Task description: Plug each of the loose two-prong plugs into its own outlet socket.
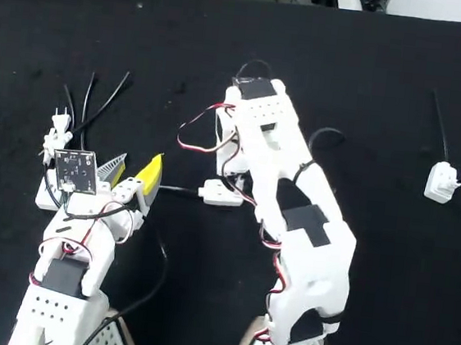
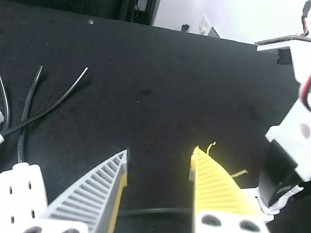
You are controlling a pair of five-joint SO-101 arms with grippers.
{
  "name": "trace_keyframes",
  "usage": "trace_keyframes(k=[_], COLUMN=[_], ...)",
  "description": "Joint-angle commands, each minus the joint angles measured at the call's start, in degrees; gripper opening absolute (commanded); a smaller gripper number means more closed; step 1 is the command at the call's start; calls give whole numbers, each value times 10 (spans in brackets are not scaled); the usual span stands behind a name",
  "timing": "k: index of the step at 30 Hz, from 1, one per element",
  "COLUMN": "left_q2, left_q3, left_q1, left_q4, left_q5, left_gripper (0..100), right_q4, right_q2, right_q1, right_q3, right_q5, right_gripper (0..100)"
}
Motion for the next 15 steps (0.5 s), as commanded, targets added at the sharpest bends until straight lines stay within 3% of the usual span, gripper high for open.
trace_keyframes(k=[1,11,15], left_q2=[-1,-1,-1], left_q3=[15,15,15], left_q1=[5,7,6], left_q4=[-13,-14,-14], left_q5=[3,3,3], left_gripper=[213,213,213], right_q4=[-54,-69,-49], right_q2=[-5,-9,-9], right_q1=[-11,-12,-12], right_q3=[23,29,6], right_q5=[-6,21,29], right_gripper=[11,22,205])
